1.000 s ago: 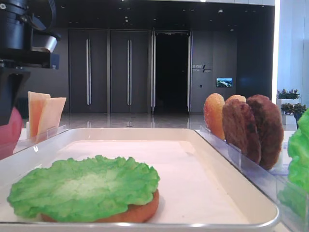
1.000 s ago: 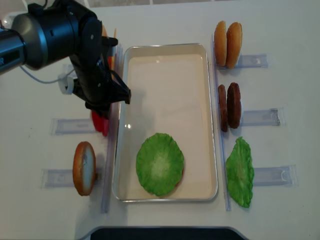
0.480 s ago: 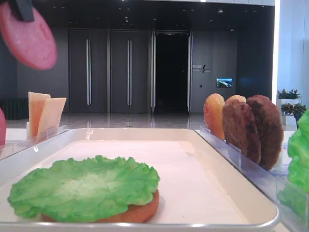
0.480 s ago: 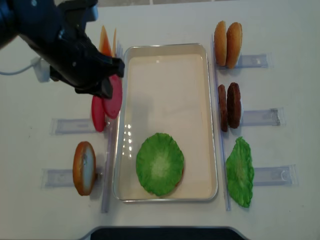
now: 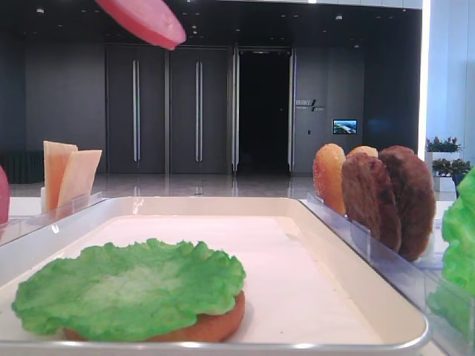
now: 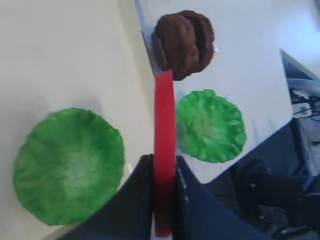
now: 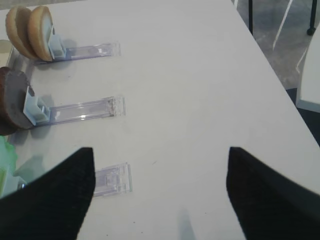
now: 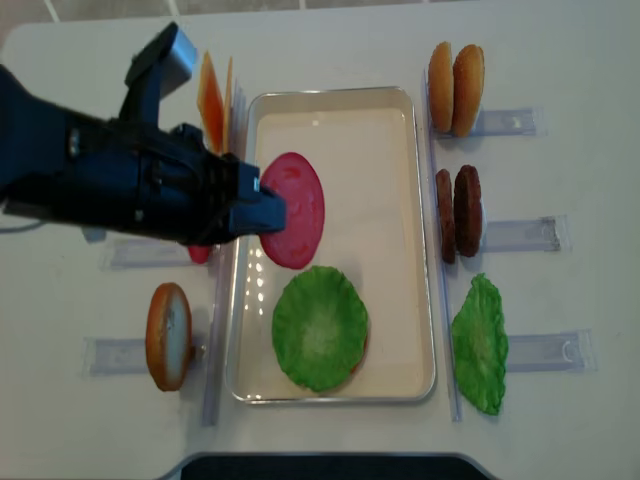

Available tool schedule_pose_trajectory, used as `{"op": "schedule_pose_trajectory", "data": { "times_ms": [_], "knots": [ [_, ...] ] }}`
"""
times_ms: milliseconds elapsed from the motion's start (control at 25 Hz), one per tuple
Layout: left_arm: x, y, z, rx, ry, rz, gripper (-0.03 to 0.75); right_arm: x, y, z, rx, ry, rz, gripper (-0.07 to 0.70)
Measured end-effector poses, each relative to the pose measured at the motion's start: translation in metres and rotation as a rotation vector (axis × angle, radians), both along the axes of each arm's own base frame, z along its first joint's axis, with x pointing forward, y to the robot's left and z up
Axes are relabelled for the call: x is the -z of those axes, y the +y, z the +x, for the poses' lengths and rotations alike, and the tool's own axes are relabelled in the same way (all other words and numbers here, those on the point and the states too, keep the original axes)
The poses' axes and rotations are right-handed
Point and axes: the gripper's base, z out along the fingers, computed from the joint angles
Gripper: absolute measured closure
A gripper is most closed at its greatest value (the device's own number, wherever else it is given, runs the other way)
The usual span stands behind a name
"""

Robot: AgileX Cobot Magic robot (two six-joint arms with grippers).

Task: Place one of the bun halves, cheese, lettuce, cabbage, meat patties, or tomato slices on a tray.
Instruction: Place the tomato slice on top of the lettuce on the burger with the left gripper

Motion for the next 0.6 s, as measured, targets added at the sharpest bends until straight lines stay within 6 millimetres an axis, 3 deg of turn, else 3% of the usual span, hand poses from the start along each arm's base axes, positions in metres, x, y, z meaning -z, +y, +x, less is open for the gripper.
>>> {"op": "schedule_pose_trajectory", "data": {
  "times_ms": [280,600],
  "knots": [
    [0.03,-0.003,-0.014,0.037,-0.001,-0.138,0.664,0.0,0.0,0.0,0.0,0.0,0.0,0.087],
    [0.058,-0.006,-0.014,0.038,0.113,-0.129,0.664,0.0,0.0,0.0,0.0,0.0,0.0,0.087]
  ]
}}
